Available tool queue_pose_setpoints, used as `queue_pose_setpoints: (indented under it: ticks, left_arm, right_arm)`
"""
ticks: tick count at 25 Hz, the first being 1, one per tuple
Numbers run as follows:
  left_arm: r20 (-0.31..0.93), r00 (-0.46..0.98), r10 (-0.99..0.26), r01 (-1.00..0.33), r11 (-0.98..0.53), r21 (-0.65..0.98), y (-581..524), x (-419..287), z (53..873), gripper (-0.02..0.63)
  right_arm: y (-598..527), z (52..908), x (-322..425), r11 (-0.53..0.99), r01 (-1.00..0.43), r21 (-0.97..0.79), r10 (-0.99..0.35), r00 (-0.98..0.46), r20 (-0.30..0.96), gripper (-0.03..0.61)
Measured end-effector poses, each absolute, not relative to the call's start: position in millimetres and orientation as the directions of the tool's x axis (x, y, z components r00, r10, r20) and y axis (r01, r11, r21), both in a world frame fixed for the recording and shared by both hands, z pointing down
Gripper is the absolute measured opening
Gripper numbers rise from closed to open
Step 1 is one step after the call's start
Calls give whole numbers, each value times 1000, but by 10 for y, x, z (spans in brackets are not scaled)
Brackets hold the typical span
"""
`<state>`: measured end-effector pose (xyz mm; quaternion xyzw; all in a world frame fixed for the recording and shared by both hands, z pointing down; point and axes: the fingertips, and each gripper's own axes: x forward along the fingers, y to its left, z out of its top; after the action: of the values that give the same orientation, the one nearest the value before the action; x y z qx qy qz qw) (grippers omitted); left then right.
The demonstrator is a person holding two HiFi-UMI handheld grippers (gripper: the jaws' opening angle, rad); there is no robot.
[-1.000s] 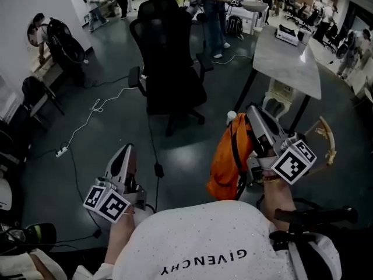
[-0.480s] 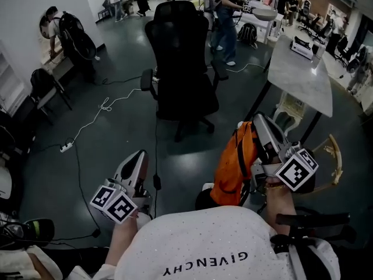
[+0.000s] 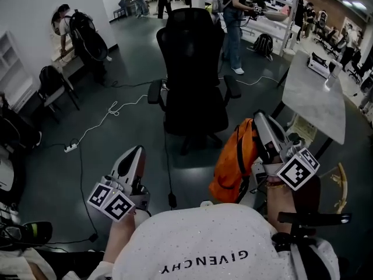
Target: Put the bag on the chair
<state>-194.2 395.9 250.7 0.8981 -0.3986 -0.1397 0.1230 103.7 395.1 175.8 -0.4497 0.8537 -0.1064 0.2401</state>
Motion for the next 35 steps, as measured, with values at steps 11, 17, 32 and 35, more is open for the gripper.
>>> queue_pose_setpoints:
  ticks: [11, 17, 32, 35]
  left_arm:
    - [-188, 494, -849, -752, -526, 398, 3005, -1815, 2512, 2]
    - [-185, 472, -862, -766, -504, 399, 2751, -1729, 2610, 2]
    - [-164, 548, -820, -727, -564, 392, 1613, -1711, 2692, 2]
    - [-174, 568, -804, -708, -586, 394, 1197, -1761, 2617, 2]
  right_arm:
    - [2854, 1698, 1289, 635, -686, -356, -773, -556, -306, 2]
    - [2517, 1811, 1378, 640, -677, -363, -768, -566, -298, 2]
    - [1463, 2145, 1350, 579, -694, -427, -814, -520, -258, 2]
    - [1138, 2109, 1304, 558, -710, -428, -829, -502, -248, 2]
